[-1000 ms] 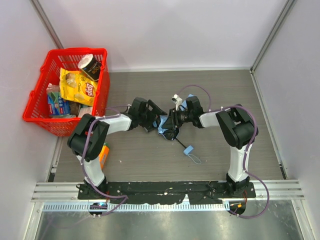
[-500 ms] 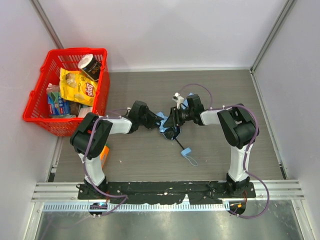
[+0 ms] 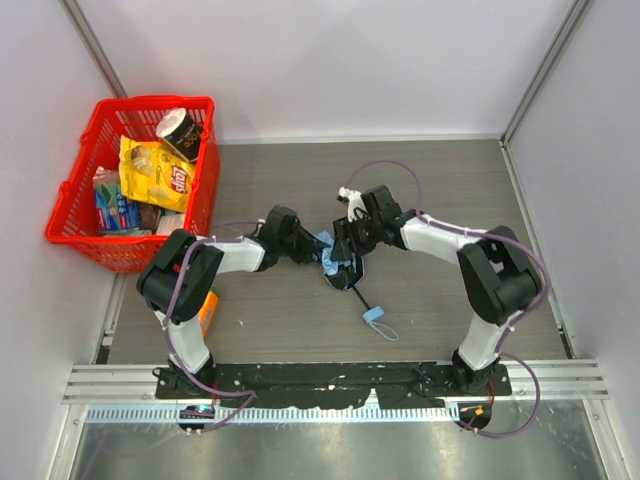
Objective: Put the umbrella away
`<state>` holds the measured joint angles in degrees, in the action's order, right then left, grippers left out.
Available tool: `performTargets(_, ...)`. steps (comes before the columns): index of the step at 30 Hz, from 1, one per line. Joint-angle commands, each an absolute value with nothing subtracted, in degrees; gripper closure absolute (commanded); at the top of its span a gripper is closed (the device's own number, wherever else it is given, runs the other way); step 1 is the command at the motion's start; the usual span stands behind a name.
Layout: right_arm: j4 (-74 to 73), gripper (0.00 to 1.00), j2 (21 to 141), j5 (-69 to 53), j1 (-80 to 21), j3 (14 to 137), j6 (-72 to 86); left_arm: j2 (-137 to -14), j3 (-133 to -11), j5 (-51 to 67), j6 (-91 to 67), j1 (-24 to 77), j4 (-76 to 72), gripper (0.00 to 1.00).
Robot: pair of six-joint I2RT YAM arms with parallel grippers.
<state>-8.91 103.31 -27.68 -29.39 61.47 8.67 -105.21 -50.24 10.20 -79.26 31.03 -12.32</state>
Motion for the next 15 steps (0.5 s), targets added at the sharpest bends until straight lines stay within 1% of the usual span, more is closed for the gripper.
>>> performTargets(1, -15.3, 0.37, 91.16, -16.11, -33.29, 63.54, 2.22, -103.89, -48.6, 8.87, -76.73, 30.5, 6.58, 1.0)
performTargets(3, -14.59, 0.35, 88.34, -11.89, -36.63, 63.55, -1.12, -103.01, -50.0, 9.32, -76.55, 30.32, 10.7, 1.0)
performTargets(6, -12.4, 0.34, 88.24, -9.67, -39.98, 63.63, -3.07, -102.31, -52.29, 9.58, -75.5, 30.41, 15.81, 1.0)
performTargets(9, -11.78, 0.31, 90.87, -10.54, -41.13, 65.29, -4.56, -101.52, -52.65, 10.1, -75.67, 30.5, 16.96, 1.0)
performTargets(15, -11.78, 0.31, 96.5, -11.78, -42.19, 66.53, -9.84, -100.11, -52.12, 10.55, -76.38, 30.41, 16.43, 1.0)
